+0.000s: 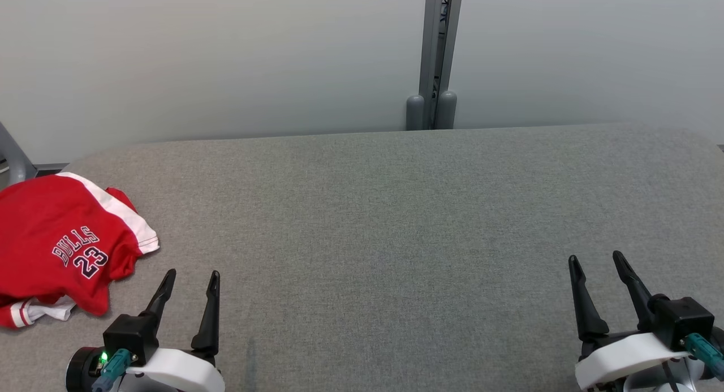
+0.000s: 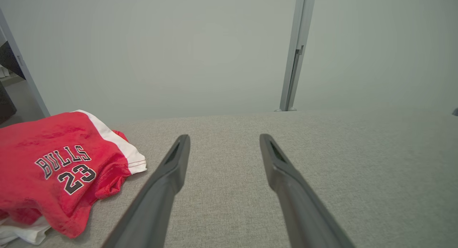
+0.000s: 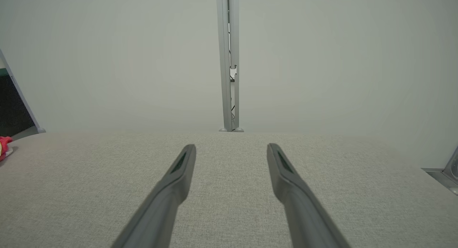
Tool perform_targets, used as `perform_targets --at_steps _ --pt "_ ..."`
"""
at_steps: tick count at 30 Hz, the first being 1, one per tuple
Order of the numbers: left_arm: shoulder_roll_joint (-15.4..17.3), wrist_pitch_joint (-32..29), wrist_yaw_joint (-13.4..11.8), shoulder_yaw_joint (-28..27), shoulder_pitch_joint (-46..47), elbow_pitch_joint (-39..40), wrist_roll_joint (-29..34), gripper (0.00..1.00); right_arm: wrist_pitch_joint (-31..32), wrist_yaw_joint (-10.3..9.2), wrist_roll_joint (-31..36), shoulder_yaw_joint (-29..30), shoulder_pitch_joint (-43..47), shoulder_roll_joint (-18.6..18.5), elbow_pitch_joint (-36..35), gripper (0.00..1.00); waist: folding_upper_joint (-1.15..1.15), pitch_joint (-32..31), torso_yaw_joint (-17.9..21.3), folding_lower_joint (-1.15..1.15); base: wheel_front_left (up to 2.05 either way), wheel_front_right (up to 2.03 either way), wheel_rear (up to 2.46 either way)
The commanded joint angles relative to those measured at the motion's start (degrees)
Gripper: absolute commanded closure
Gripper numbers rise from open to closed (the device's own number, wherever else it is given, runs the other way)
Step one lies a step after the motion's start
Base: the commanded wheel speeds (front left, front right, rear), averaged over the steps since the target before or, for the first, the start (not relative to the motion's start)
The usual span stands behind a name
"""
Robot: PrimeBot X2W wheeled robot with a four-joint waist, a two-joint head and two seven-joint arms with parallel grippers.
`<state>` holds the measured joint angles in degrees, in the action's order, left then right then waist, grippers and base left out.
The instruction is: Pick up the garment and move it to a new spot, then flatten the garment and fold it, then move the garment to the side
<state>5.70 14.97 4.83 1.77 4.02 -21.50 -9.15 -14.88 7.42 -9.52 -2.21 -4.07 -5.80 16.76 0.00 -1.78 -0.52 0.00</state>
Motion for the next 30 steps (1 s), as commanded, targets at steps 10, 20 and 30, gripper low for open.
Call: perform_targets --at_steps 10,20,30 --pt "-0.7 0.3 0.7 -0.9 1.0 -0.8 -0.6 0.00 -0.5 0.13 -1.4 0.7 0.9 0.2 0.0 0.00 0.00 0.0 -0.2 0.00 0.00 0.00 0.00" --pt "-1.1 0.3 1.1 -1.0 1.6 -1.5 -0.8 0.00 -0.4 0.13 -1.2 1.0 1.1 0.5 -0.3 0.00 0.00 0.0 -2.0 0.00 0.00 0.00 0.00" --pt "-1.5 0.2 1.7 -2.3 3.7 -1.7 -2.5 0.00 -0.4 0.13 -0.6 0.1 0.5 0.0 -1.6 0.00 0.00 0.6 -9.8 0.00 0.00 0.00 0.00"
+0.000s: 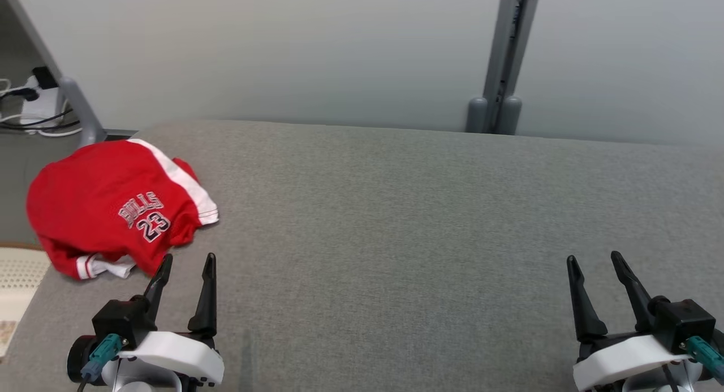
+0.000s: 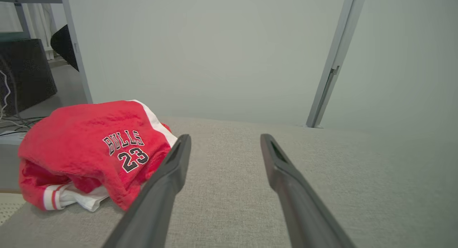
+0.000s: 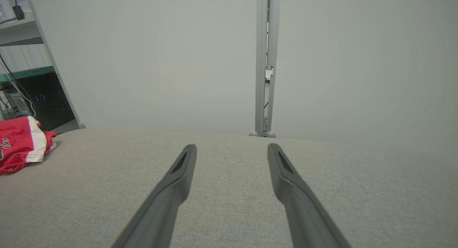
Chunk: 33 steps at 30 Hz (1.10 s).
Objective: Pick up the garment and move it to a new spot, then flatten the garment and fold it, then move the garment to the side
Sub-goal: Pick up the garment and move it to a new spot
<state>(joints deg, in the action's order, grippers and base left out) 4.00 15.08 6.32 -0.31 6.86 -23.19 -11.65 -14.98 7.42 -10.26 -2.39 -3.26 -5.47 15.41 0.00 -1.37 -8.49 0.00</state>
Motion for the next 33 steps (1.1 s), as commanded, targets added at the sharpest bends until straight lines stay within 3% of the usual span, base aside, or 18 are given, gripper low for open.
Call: perform_targets --at_steps 1,11,17,33 --pt "0.3 0.1 0.2 -0.3 1.0 0.0 0.1 0.00 -0.3 0.13 0.1 0.1 -0.4 -0.3 -0.5 0.00 0.00 0.3 -2.8 0.00 0.00 0.00 0.00" --pt "0.9 0.1 0.2 -1.8 0.9 -0.1 0.8 0.00 -0.3 0.11 0.7 -1.7 -0.7 -0.2 -1.5 0.00 0.00 0.6 -13.0 0.00 0.00 0.00 0.00" --pt "1.0 0.1 0.1 -2.8 0.4 0.1 1.0 0.00 -0.3 0.11 0.7 -2.6 -1.0 -0.5 -1.4 0.00 0.00 0.7 -17.2 0.00 0.00 0.00 0.00" --pt "0.3 0.1 0.4 -3.6 0.9 0.0 1.7 0.00 -0.3 0.10 1.1 -2.8 -1.5 -0.7 -1.7 0.00 0.00 0.9 -19.5 0.00 0.00 0.00 0.00"
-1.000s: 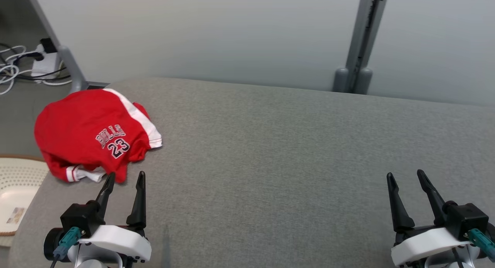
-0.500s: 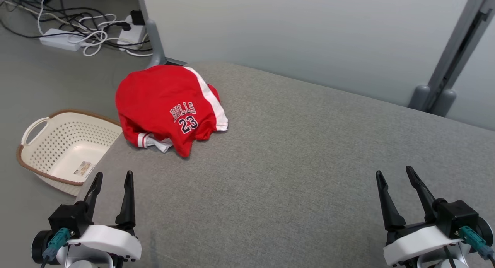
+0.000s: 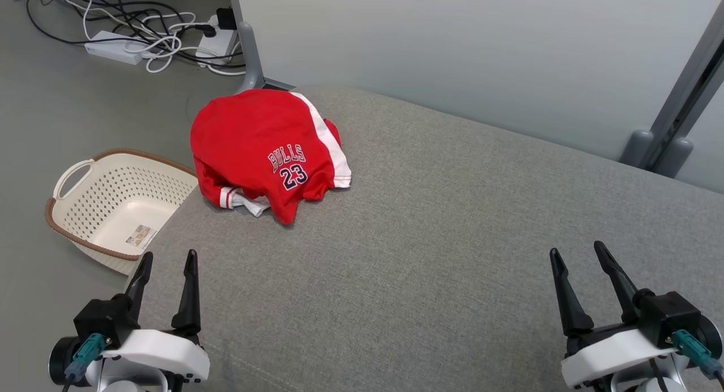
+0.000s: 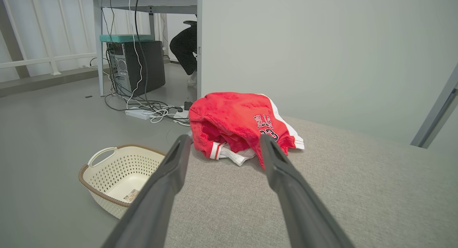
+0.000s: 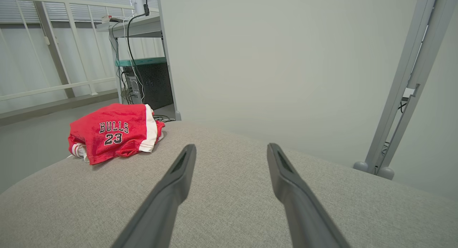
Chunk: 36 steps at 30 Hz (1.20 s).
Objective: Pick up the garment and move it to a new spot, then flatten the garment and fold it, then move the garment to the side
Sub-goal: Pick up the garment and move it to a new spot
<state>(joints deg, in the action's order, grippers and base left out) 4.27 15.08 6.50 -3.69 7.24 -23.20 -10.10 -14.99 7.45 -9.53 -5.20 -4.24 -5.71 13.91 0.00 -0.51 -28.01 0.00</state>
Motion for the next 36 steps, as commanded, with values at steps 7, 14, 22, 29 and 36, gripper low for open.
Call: perform_targets --at_steps 7,14,22,29,36 --pt "-0.4 0.1 -0.2 -0.2 2.9 -0.1 0.6 0.00 0.6 0.06 0.6 -0.5 -1.5 -1.3 -1.5 0.00 0.00 2.7 1.1 0.00 0.00 0.00 0.00" --pt "-0.8 0.1 -1.1 0.0 11.4 -4.0 -0.7 0.00 3.2 0.05 1.0 -2.4 -6.1 -4.0 -5.4 0.00 0.00 12.1 7.0 0.00 0.00 0.00 0.00" --pt "0.8 -2.0 -0.7 -1.5 23.4 -19.0 -3.7 0.00 4.2 0.04 0.3 -4.3 -10.2 -6.5 -8.2 0.00 0.00 20.1 12.5 0.00 0.00 0.00 0.00" --pt "3.6 -6.6 -1.6 -3.2 31.4 -32.3 -6.2 0.00 3.9 0.05 -0.1 -5.3 -12.2 -7.0 -8.6 0.00 0.00 23.8 14.7 0.00 0.00 0.00 0.00" --pt "5.3 -4.9 -1.8 -3.7 35.0 -38.3 -6.9 0.87 3.5 0.05 -0.6 -5.6 -13.2 -7.0 -7.8 0.00 0.00 24.7 15.2 0.00 0.00 0.00 0.00"
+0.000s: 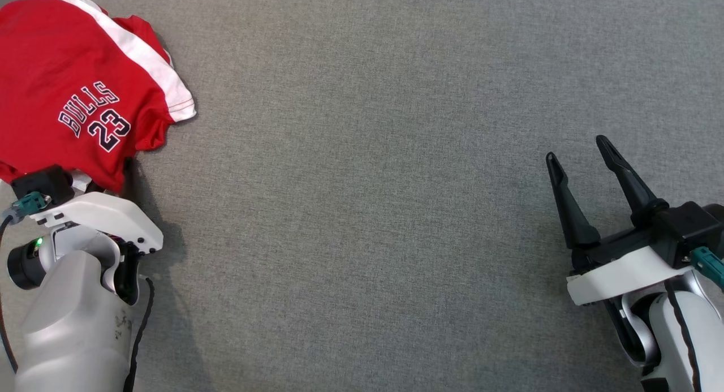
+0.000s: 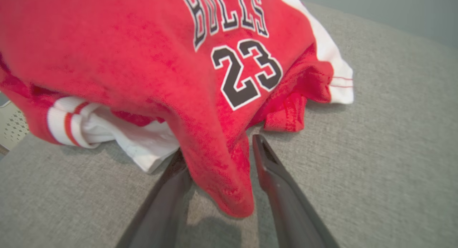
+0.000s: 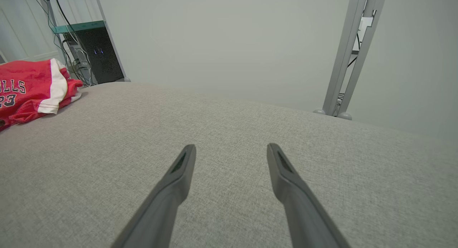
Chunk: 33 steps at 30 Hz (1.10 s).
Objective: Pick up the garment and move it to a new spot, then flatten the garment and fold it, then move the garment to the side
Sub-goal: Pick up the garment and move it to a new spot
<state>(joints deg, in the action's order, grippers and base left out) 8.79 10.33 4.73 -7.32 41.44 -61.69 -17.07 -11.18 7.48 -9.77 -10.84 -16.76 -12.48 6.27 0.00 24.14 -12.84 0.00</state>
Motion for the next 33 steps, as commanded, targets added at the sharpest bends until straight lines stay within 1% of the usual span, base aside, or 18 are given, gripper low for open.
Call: perform_targets --at_steps 1,5,10,13,18,23,28,33 --pt "0.9 0.6 0.0 0.0 1.1 -0.3 0.0 1.00 -0.4 0.03 -0.3 0.1 -0.6 -0.3 0.1 0.00 0.00 0.0 0.0 0.00 0.00 0.00 0.00" --pt "0.8 3.3 0.6 0.3 1.3 -1.1 0.0 1.00 -0.8 0.03 -0.3 0.3 -0.4 -0.1 1.1 0.00 0.00 -0.8 -0.3 0.00 0.00 0.00 0.00" --pt "1.0 4.8 0.4 0.4 -1.0 2.3 0.7 1.00 -1.4 0.02 -0.7 0.9 0.5 0.5 2.5 0.00 0.00 -3.5 -0.3 0.00 0.00 0.00 0.00" --pt "1.2 4.9 -0.1 -0.1 -4.0 9.2 1.8 1.00 -1.8 0.03 -0.8 1.5 1.6 1.1 3.6 0.00 0.00 -6.1 -0.4 0.00 0.00 0.00 0.00" --pt "0.0 4.9 -0.8 -0.7 -11.8 22.5 3.8 1.00 -2.4 0.02 -0.9 2.2 4.0 2.2 5.0 0.00 0.00 -10.7 -0.3 0.00 0.00 0.00 0.00" --pt "-1.4 4.9 -1.0 -0.5 -19.7 33.5 4.4 1.00 -2.9 0.03 -1.1 3.2 6.2 3.7 6.2 0.00 0.00 -15.2 0.6 0.00 0.00 0.00 0.00" --pt "-2.7 1.8 -1.6 0.8 -27.1 44.0 4.4 1.00 -3.3 0.02 -1.1 3.7 8.1 5.1 6.9 0.00 0.00 -18.7 2.5 0.00 0.00 0.00 0.00" --pt "-3.9 -2.2 -2.4 3.5 -33.5 54.7 4.3 1.00 -3.5 0.03 -0.7 3.9 9.2 5.9 6.8 0.00 0.00 -20.0 5.4 0.00 0.00 0.00 0.00"
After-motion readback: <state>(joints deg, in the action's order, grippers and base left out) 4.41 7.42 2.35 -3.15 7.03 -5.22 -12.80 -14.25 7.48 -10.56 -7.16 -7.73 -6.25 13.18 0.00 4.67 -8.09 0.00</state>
